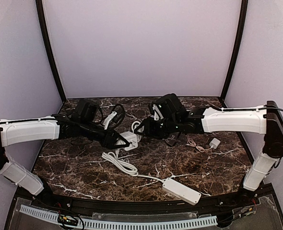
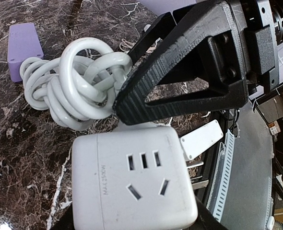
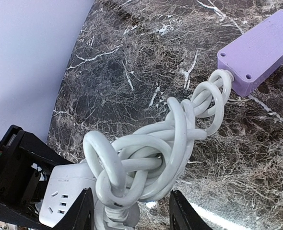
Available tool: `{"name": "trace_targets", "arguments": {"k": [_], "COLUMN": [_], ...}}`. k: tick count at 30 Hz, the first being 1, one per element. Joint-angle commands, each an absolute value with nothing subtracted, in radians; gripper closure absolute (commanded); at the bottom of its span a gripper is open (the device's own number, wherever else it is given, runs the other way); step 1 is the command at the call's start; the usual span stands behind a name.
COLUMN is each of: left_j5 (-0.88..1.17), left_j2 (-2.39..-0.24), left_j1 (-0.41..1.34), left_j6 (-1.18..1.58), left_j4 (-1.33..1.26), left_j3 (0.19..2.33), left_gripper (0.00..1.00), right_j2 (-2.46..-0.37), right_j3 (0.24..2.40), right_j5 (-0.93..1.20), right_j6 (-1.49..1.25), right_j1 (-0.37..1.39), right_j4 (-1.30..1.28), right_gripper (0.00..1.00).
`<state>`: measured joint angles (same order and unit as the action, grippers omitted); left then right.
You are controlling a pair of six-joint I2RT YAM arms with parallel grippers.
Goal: Pull the plug off the socket
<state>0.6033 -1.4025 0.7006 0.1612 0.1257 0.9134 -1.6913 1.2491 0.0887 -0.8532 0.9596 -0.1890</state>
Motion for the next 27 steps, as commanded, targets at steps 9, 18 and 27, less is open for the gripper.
{"name": "trace_targets", "arguments": {"k": [9,18,27], "left_j5": [0.606,0.612,0.61], "left_j2": [-1.366,-1.369,-1.366], "left_j1": [0.707,0.707,0.707], "left_j6": [0.126,0.12,0.116], "left_j4": [0.073,0.076,0.079], "left_j3": [0.96,0.961,0.964], "left_gripper": [0.99,0.99,0.99], "right_j2": [-1.731,-1.752,-1.745], "right_j3": [1.295,1.314,1.301], "right_j5": [0.041,0.042,0.034], "right_j6": [-0.853,-0.851,-0.853], "right_j1": [0.977,0.978,0.979], "right_j4": [-0.23,-0.224,-0.215], "right_gripper": [0.66,0.68,0.89]}}
